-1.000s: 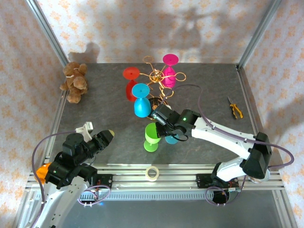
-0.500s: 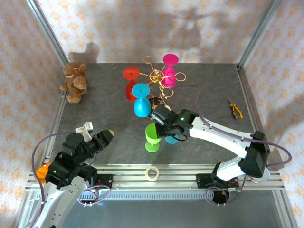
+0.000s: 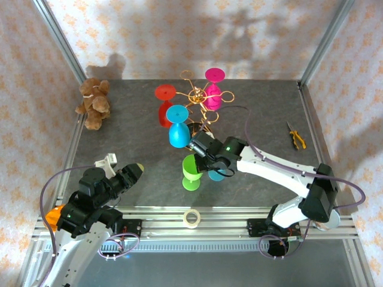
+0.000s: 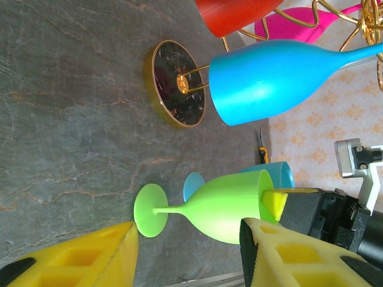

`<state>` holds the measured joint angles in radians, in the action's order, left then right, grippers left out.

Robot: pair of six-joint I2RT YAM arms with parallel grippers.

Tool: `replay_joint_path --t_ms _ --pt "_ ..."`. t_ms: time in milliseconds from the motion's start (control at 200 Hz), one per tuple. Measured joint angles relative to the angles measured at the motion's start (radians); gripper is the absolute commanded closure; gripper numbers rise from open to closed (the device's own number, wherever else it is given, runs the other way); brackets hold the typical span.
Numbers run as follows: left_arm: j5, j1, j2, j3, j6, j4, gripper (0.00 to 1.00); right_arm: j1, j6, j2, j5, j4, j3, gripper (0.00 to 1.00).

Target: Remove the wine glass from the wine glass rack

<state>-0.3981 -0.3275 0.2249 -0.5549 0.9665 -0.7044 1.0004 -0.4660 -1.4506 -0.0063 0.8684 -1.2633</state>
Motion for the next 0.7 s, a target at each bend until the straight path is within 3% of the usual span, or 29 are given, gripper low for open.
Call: replay_joint_path --t_ms 180,701 --pt "0.011 0.000 0.000 0.000 0.000 0.000 0.53 0.000 0.008 -0.002 0.000 0.002 -0.011 0.86" --pt "0.014 0.000 0.000 0.000 0.000 0.000 0.52 0.000 0.014 -0.006 0.000 0.006 -0.029 0.79"
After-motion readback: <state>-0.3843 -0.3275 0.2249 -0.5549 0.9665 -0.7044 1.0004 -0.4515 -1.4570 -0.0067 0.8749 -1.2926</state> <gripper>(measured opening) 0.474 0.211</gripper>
